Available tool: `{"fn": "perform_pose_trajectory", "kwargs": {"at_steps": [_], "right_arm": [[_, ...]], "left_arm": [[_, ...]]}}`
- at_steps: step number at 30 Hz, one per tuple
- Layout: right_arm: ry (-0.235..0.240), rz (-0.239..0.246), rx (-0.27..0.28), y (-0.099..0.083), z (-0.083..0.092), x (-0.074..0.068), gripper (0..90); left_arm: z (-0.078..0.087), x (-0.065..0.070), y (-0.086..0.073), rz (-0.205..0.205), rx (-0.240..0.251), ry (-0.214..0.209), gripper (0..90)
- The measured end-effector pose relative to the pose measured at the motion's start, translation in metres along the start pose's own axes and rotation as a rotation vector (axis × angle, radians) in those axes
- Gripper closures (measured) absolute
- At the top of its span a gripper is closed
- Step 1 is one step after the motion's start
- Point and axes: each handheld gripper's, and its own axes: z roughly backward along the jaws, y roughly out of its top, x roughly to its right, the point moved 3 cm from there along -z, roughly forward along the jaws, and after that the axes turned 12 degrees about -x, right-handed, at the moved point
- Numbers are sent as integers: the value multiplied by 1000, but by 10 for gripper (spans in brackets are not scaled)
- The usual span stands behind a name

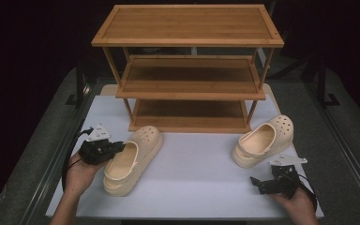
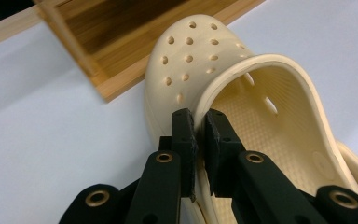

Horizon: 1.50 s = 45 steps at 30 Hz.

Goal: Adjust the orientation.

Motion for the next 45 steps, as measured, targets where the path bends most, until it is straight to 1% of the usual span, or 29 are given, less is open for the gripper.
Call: {"fn": "perform_pose_trajectory", "kwargs": {"at_steps": [3,6,13,18,20,23,24,25,26,27,28,29,30,32,33,34,35,36,37,38,39,40,41,44,45], "right_arm": [[0,0,0,0,0,0,12],[0,0,0,0,0,0,12],[0,0,0,0,0,0,12],[0,1,1,0,0,0,12],[0,0,0,0,0,0,12],[0,1,0,0,0,0,12],[0,1,0,0,0,0,12],[0,1,0,0,0,0,12],[0,1,0,0,0,0,12],[0,1,0,0,0,0,12],[0,1,0,0,0,0,12],[0,1,0,0,0,0,12],[0,1,1,0,0,0,12],[-1,1,0,0,0,0,12],[0,1,0,0,0,0,12],[0,1,0,0,0,0,12],[-1,1,1,0,0,0,12],[0,1,1,0,0,0,12],[0,1,1,0,0,0,12],[0,1,1,0,0,0,12],[-1,1,1,0,0,0,12],[-1,1,1,0,0,0,12],[0,1,1,0,0,0,12],[0,1,1,0,0,0,12],[0,1,0,0,0,0,12]], "left_arm": [[2,-4,-5,15,-1,16,831],[2,-5,-6,10,-4,23,831],[1,-2,-10,16,-2,5,824],[1,0,-10,16,-3,1,816],[1,-1,-10,21,1,-8,810],[1,-2,-11,31,6,-36,779],[2,-2,-11,40,6,-54,746],[2,-3,-11,41,11,-59,746],[3,-3,-12,45,17,-65,694],[4,-4,-12,49,17,-74,694],[7,-6,-13,59,25,-88,632],[7,-6,-13,59,25,-88,609],[9,-8,-14,64,29,-90,609],[13,-12,-16,78,37,-96,532],[17,-17,-20,91,27,-101,424],[17,-17,-20,91,27,-101,372],[19,-23,-25,104,18,-89,325],[20,-27,-29,111,16,-78,282],[20,-27,-29,111,16,-78,249],[21,-31,-32,117,12,-63,249],[23,-39,-39,135,7,-36,192],[23,-39,-39,135,7,-36,162],[23,-43,-43,140,6,-27,162],[23,-54,-55,162,4,1,119],[19,-60,-63,168,-8,15,87]]}}
